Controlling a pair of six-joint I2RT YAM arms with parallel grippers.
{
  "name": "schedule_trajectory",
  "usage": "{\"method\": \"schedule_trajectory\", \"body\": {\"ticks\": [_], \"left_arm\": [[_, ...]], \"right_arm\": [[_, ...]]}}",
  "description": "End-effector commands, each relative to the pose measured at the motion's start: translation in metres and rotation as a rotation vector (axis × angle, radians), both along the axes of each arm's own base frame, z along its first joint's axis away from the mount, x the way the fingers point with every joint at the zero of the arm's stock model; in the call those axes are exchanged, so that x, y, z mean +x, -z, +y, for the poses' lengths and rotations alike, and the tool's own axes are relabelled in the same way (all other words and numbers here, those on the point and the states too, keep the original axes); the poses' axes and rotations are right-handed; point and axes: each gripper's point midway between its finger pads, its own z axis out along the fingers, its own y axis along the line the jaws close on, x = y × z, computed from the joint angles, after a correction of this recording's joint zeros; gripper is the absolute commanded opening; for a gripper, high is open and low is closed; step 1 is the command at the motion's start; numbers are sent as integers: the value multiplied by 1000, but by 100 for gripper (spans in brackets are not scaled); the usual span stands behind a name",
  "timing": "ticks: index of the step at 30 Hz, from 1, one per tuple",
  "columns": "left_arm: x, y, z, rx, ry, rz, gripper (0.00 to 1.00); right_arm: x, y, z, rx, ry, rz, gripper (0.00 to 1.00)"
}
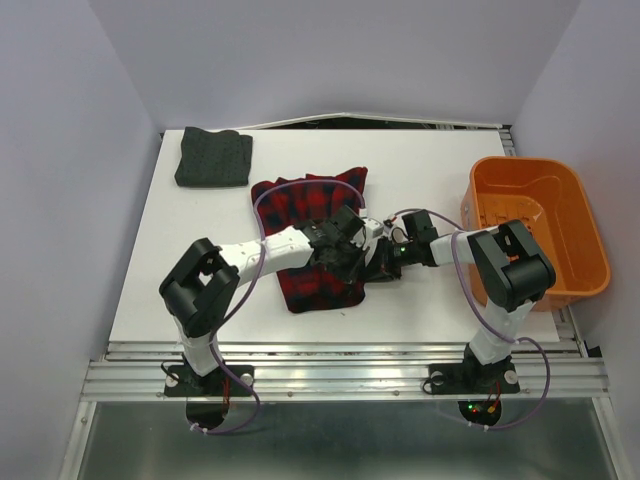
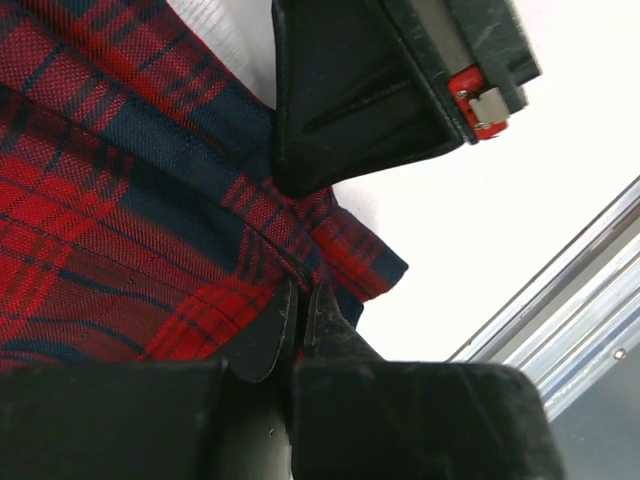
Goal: Fold and stack the skirts
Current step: Fold the skirt
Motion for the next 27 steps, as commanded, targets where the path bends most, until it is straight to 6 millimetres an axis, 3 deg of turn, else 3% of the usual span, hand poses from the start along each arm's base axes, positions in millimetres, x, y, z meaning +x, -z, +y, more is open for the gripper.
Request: {"method": "schedule_trajectory", "body": {"ticks": [1, 7, 12, 14, 15, 19, 23, 24, 27], "left_arm": [[-2, -43, -21, -110, 56, -15, 0], [-6, -45, -27, -127, 71, 5, 0], [-7, -16, -23, -69, 74, 31, 1], [-6, -5, -21, -48, 77, 35, 14], [-5, -2, -20, -43, 77, 38, 28], [-5, -10, -32, -112, 96, 35, 35], [1, -39, -46, -209, 119, 0, 51], [3, -46, -46, -224, 124, -17, 65], [1, -77, -36, -276, 142, -78, 79]], "right_arm": [[0, -1, 3, 15, -5, -32, 1], [0, -2, 3, 17, -2, -37, 1], [0, -5, 2, 17, -1, -46, 1], [1, -7, 2, 16, -2, -57, 1], [2, -8, 3, 16, -2, -57, 1], [3, -14, 3, 21, 0, -67, 1], [4, -16, 4, 22, -4, -66, 5], [4, -17, 4, 22, -5, -67, 9], [7, -24, 2, -2, -37, -114, 18]]}}
